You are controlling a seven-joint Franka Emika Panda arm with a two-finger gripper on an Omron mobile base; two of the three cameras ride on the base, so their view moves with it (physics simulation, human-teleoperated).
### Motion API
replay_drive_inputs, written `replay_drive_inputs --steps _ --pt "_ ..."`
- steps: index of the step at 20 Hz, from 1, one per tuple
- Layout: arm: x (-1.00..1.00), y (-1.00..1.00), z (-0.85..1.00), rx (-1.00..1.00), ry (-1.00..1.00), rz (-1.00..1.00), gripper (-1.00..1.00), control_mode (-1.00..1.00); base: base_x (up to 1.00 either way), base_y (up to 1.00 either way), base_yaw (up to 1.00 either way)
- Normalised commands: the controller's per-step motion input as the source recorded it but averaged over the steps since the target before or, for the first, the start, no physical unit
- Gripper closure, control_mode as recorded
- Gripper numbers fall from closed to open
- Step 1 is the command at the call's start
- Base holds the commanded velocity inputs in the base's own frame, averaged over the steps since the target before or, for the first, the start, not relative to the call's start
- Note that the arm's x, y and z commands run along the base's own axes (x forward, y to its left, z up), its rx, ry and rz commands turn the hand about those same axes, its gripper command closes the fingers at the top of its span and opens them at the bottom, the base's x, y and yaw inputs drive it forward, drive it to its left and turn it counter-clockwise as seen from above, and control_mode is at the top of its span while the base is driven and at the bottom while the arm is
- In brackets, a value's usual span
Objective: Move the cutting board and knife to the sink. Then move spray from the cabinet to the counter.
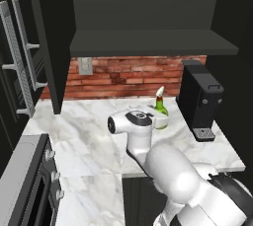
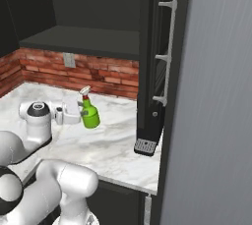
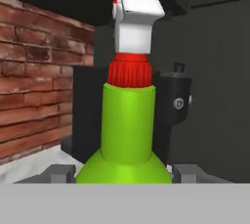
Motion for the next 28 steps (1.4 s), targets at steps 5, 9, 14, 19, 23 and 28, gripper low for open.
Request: replay_drive_inputs --steps 5,9,14,19,23,28 --pt "0.24 0.00 -0.06 0.27 -0.14 -0.15 1.00 -1.00 0.00 0.00 0.00" --pt "0.22 0.00 -0.26 0.18 -0.05 -0.15 1.00 -1.00 0.00 0.00 0.00" --pt "0.18 0.00 -0.39 0.00 0.06 -0.15 1.00 -1.00 0.00 0.00 0.00" --pt "0.22 0.00 -0.33 -0.12 0.18 -0.13 1.00 -1.00 0.00 0.00 0.00" --pt "0.20 0.00 -0.40 -0.11 0.04 -0.16 1.00 -1.00 0.00 0.00 0.00" --pt "0.12 0.00 -0.40 -0.08 0.00 -0.15 1.00 -1.00 0.00 0.00 0.00"
